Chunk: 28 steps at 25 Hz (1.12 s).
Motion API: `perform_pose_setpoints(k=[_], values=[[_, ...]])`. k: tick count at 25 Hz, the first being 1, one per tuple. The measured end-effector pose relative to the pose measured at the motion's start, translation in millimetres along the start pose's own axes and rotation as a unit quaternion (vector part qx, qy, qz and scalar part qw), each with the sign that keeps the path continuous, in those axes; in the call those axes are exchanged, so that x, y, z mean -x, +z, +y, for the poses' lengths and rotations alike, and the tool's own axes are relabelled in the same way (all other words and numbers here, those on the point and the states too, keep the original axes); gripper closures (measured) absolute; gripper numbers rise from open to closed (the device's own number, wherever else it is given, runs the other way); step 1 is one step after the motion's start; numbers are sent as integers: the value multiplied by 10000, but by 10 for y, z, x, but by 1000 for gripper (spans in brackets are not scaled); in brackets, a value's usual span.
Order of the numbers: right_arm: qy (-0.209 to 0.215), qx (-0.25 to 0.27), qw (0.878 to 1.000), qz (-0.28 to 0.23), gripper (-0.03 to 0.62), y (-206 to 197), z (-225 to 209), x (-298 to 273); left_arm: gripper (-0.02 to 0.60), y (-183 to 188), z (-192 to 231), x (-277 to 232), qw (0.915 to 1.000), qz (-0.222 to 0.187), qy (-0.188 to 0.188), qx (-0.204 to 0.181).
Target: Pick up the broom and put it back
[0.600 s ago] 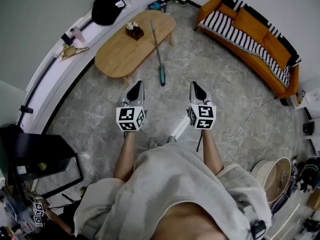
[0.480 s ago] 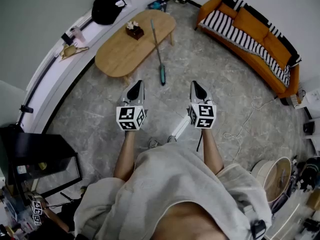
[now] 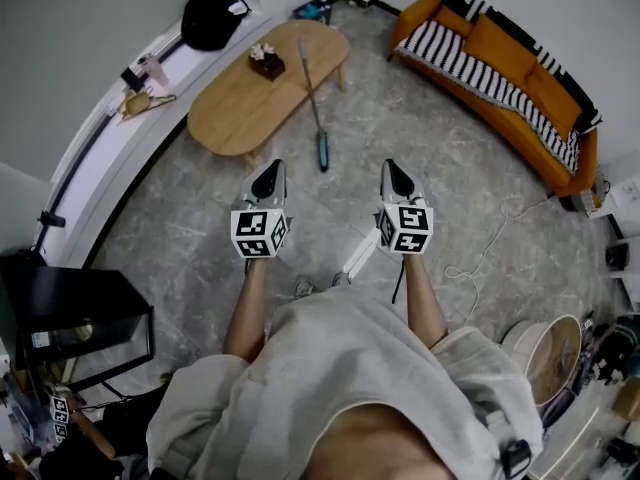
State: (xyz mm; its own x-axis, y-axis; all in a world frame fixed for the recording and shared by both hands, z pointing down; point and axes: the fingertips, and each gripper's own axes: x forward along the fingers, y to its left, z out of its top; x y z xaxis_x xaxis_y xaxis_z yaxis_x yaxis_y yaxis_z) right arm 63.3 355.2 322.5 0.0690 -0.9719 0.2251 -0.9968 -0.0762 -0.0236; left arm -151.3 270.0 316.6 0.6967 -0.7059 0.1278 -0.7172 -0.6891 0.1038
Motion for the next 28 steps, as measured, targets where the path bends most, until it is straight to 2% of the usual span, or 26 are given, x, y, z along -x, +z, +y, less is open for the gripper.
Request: perform_pose_setpoints(k=[5,11,17,28], values=[[102,86,9999,47,594,-8,-104,-63,578,61,-74,-85,10000,-54,63,-33],[418,170,9989,98,594,12,-170,-109,578,67,-209,-173,9999,0,159,-59],[590,187,9980,147,594,-59,-236,-210,578,11,-272,-249,9996,-34,293,37],[639,266,9974,219,594,-91,-250,-654,578,-135,11,-606,9993,19,343,169]])
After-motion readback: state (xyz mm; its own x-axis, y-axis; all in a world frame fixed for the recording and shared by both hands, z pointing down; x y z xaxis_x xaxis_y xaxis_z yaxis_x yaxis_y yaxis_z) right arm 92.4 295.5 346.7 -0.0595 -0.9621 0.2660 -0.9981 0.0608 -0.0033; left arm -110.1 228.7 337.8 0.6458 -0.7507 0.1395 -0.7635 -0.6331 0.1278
